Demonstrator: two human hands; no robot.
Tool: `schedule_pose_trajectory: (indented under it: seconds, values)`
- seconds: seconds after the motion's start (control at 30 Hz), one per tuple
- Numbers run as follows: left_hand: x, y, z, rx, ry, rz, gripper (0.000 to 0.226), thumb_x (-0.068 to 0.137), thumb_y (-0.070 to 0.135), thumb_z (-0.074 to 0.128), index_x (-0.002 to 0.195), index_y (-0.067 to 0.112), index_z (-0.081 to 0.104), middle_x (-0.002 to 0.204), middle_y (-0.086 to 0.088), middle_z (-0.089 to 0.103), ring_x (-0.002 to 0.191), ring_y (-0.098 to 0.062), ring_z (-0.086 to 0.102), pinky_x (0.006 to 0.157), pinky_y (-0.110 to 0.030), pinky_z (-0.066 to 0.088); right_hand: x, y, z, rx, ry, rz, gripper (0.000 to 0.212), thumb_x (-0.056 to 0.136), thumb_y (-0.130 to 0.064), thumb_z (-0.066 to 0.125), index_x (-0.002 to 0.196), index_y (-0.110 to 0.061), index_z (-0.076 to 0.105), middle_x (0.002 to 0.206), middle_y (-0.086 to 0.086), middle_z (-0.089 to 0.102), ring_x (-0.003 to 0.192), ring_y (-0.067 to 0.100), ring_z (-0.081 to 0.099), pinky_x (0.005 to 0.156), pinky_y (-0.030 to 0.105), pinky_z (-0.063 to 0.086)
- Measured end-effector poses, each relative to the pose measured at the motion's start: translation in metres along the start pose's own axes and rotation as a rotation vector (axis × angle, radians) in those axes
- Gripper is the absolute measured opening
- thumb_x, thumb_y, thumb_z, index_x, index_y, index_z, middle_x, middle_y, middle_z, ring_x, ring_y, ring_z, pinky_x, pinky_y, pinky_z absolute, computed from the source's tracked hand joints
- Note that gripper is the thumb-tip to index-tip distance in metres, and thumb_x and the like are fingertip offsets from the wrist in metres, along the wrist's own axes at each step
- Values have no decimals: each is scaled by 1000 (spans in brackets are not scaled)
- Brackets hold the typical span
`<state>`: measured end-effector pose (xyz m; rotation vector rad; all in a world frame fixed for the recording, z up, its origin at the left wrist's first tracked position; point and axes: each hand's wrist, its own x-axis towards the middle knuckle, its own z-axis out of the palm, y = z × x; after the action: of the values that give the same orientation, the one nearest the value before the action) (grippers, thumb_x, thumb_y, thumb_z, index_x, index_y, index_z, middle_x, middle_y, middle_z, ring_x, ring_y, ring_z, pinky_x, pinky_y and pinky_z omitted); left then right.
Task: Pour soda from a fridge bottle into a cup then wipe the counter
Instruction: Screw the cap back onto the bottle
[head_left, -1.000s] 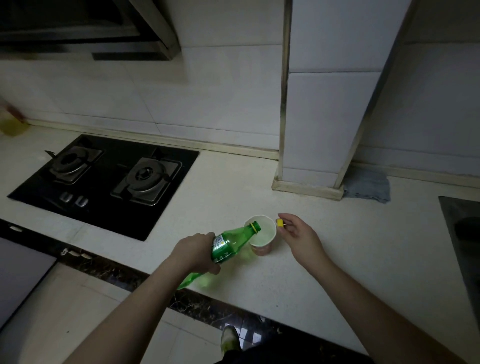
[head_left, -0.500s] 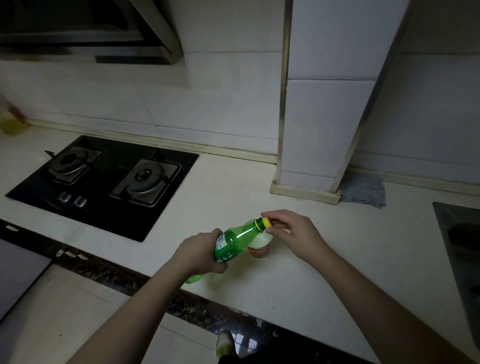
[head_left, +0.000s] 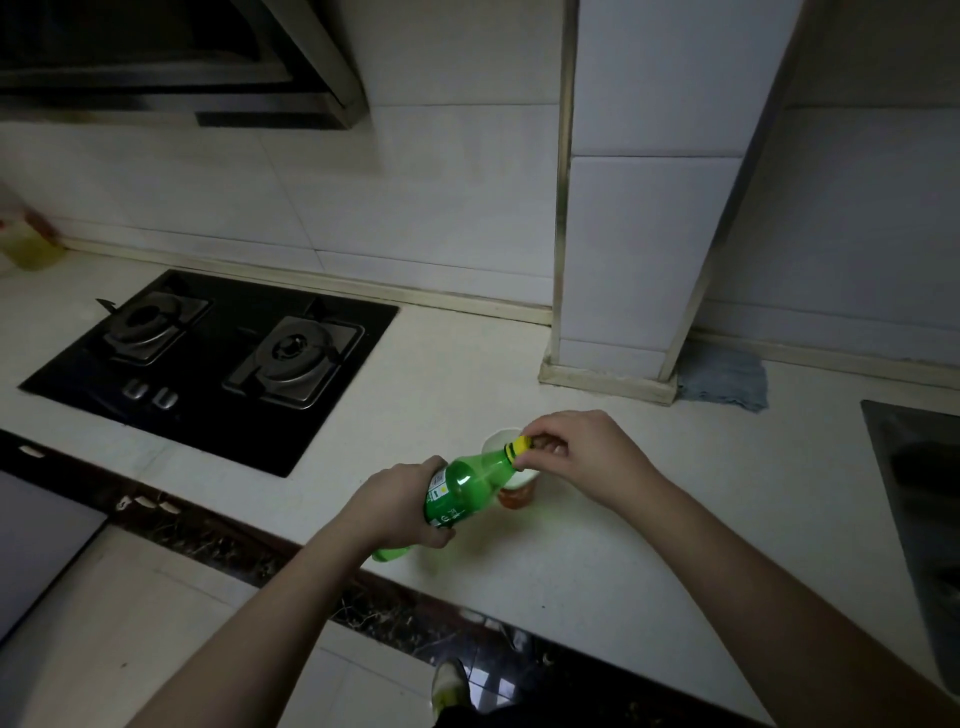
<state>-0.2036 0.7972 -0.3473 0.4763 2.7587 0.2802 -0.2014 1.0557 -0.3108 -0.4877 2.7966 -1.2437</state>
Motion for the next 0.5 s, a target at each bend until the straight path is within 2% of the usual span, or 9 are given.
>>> schedule_pose_trajectory:
  seconds: [0.03, 0.1, 0.13, 0.2, 0.27, 0.3, 0.37, 0.43, 0.5]
  values:
    - [-1, 0, 1, -8, 3, 0, 68, 60, 52, 77, 117, 29, 49, 99, 10, 68, 87, -16, 65, 70, -29, 51, 0, -1, 1, -91, 10, 29, 35, 77, -59, 62, 80, -26, 73, 72, -8, 66, 69, 4, 59, 66, 28, 49]
    - [-4, 0, 3, -37, 5, 6, 67, 60, 50, 78, 117, 28, 50, 98, 10, 68, 86, -15, 65, 69, -29, 51, -1, -2, 5, -276, 12, 71, 73, 76, -78, 29, 65, -16, 66, 60, 0, 61, 60, 13, 57, 60, 33, 45]
    - [-5, -1, 3, -54, 7, 10, 66, 61, 50, 78, 116, 27, 50, 96, 10, 67, 84, -15, 64, 68, -29, 50, -3, -2, 6, -303, 20, 92, 84, 76, -80, 16, 63, -13, 65, 59, 3, 62, 59, 16, 57, 61, 35, 47]
    - [-9, -4, 5, -81, 7, 11, 63, 61, 50, 79, 113, 26, 51, 90, 11, 63, 81, -15, 63, 65, -27, 48, -8, 0, 7, -226, 56, 133, 86, 78, -77, 9, 65, -14, 66, 60, 2, 63, 61, 17, 59, 67, 37, 49]
    - [-13, -8, 7, -92, 3, 2, 63, 60, 50, 79, 111, 27, 51, 88, 12, 62, 80, -14, 63, 66, -28, 49, -11, 2, 6, -117, 77, 97, 73, 83, -71, 15, 81, -21, 68, 67, -4, 65, 66, 15, 61, 70, 36, 50]
    - [-15, -11, 7, -94, 3, -4, 63, 60, 51, 78, 112, 27, 51, 90, 12, 63, 80, -13, 63, 67, -28, 50, -11, 2, 6, -77, 53, 57, 65, 85, -69, 20, 95, -26, 67, 77, -5, 68, 72, 13, 62, 72, 36, 51]
    - [-17, -15, 7, -99, 5, -16, 64, 59, 52, 77, 112, 28, 51, 92, 10, 65, 81, -14, 64, 68, -30, 52, -10, 2, 7, -27, -71, -28, 50, 86, -65, 34, 124, -38, 53, 103, -11, 65, 86, 5, 61, 78, 30, 50]
    - [-18, -20, 7, -109, -4, -20, 64, 59, 53, 77, 112, 28, 51, 92, 9, 66, 80, -14, 64, 67, -29, 52, -8, 3, 12, -66, -189, -114, 52, 86, -61, 48, 135, -48, 38, 114, -18, 55, 94, 0, 56, 81, 20, 47]
    - [-19, -24, 7, -119, -10, -15, 63, 59, 53, 77, 111, 29, 50, 92, 9, 66, 80, -14, 63, 66, -28, 50, -3, 0, 20, -89, -203, -185, 48, 89, -45, 57, 135, -45, 42, 114, -17, 54, 97, 0, 54, 83, 17, 44]
